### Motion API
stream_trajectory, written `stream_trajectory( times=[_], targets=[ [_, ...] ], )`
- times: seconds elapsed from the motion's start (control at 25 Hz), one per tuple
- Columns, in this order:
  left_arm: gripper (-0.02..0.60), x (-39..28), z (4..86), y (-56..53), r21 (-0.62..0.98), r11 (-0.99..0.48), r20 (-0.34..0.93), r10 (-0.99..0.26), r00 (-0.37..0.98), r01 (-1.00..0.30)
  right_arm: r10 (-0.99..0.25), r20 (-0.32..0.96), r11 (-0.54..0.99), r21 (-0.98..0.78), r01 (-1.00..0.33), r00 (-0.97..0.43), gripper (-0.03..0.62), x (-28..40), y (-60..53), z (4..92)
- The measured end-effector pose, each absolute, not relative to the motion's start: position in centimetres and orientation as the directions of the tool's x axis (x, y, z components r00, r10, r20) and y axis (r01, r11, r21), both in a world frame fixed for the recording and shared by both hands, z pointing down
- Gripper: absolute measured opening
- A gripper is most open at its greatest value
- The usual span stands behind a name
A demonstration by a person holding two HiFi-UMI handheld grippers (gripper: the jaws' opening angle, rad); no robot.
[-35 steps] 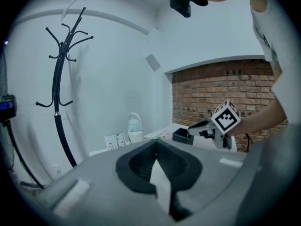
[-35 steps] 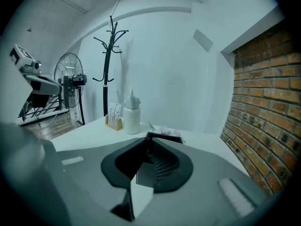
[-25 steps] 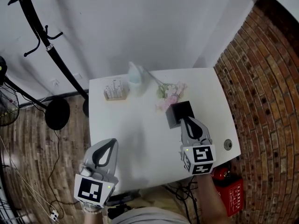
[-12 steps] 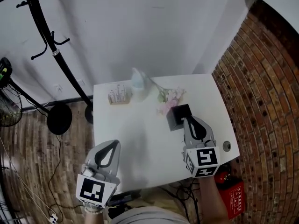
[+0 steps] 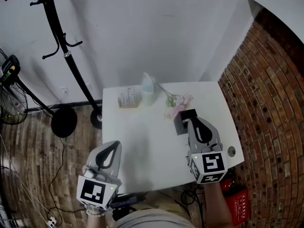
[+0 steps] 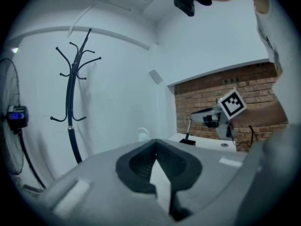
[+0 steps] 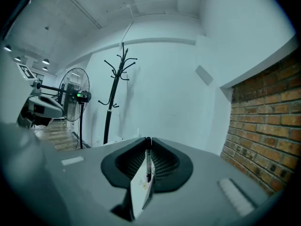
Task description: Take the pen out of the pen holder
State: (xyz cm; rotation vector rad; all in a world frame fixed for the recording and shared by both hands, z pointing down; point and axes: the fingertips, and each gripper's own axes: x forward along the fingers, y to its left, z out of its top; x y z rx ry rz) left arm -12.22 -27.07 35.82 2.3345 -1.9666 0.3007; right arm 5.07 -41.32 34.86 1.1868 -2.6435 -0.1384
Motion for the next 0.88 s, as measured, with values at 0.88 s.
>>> stream_trajectory(
  times=[0.88],
  targets=[
    [-0.008,-19.5,33.8,-17.1,-0.106,-0.068,0.186,-0.981,0.048,-0.992,-0.582,0.073,0.808,0.160,-0.567,-0.810,0.040,-6.5,-29.9,31.2]
  ],
)
